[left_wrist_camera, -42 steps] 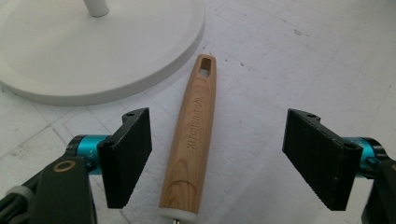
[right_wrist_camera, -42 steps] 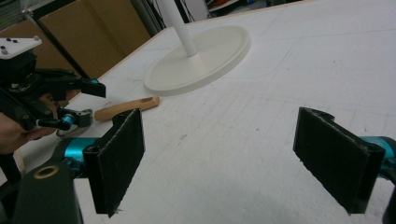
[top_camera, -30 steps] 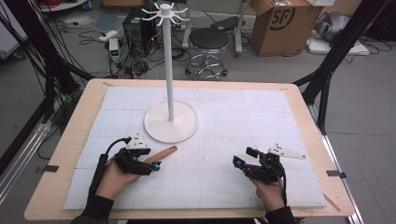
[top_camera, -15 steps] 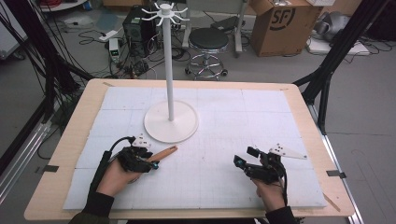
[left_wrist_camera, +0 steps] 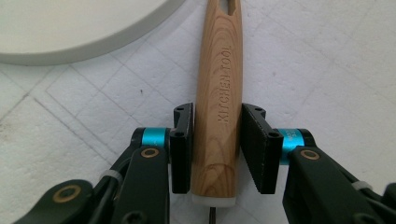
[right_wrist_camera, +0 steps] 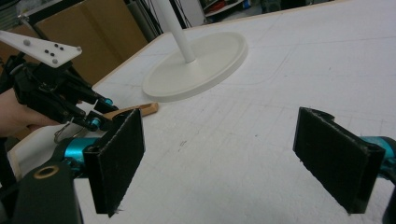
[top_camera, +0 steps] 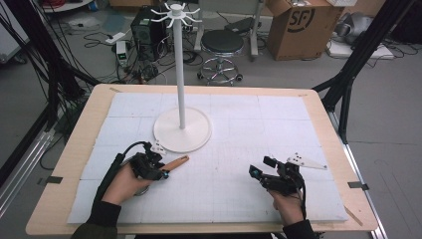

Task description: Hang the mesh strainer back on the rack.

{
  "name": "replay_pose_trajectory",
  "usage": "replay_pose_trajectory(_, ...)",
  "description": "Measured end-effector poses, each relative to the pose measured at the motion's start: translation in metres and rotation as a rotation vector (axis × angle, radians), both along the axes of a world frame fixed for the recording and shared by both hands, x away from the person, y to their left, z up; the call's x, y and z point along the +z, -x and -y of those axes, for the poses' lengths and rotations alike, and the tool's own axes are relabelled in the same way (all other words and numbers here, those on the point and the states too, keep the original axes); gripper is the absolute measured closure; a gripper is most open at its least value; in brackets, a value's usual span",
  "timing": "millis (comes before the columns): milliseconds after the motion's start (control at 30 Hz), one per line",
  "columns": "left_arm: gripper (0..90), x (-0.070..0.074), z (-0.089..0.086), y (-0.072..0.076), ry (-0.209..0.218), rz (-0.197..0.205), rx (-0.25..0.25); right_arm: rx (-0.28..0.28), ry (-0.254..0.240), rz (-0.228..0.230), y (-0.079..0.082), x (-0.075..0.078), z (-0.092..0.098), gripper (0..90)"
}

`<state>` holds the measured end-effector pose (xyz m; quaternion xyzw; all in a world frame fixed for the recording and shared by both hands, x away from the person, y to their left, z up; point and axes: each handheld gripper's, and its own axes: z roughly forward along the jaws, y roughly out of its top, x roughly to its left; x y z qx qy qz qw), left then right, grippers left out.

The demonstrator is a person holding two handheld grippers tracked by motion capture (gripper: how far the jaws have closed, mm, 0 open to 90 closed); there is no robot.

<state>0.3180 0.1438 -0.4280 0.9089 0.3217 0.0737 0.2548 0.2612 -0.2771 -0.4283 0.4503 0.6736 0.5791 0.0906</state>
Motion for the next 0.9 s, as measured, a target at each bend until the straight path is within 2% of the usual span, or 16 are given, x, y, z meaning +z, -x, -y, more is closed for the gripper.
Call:
replay_pose_trajectory(33,66.1,0.000,0.001,-0.001,-0.001,-0.006,0.002,0.000,0.001,0.001,0.000,0.000,0.000,15.9)
replay_pose_trajectory(167,66.4,0.003,0.006,-0.006,-0.049,-0.043,-0.017,-0.001,-0.002,0.005,0.000,0.001,0.000,15.9)
replay_pose_trajectory(333,66.7,0.009,0.021,-0.014,-0.169,-0.095,-0.030,0.000,-0.002,0.012,0.001,0.002,0.001,15.9)
replay_pose_trajectory(433,66.8,0.010,0.028,-0.016,-0.217,-0.113,-0.034,-0.003,-0.003,0.009,0.001,0.002,0.001,15.9)
replay_pose_trajectory(533,66.8,0.011,0.030,-0.016,-0.231,-0.110,-0.029,-0.003,-0.005,0.010,0.002,0.003,0.001,15.9)
replay_pose_trajectory(633,66.8,0.010,0.029,-0.016,-0.225,-0.117,-0.025,-0.013,-0.006,0.027,0.002,0.003,0.001,16.0)
replay_pose_trajectory(700,66.9,0.011,0.032,-0.017,-0.242,-0.123,-0.027,-0.013,-0.006,0.027,0.003,0.004,0.001,16.0)
replay_pose_trajectory(767,67.1,0.011,0.034,-0.020,-0.253,-0.142,-0.025,-0.014,-0.003,0.031,0.003,0.004,0.001,16.0)
replay_pose_trajectory(900,67.2,0.012,0.041,-0.025,-0.301,-0.182,-0.024,-0.017,-0.003,0.031,0.003,0.004,0.001,16.0)
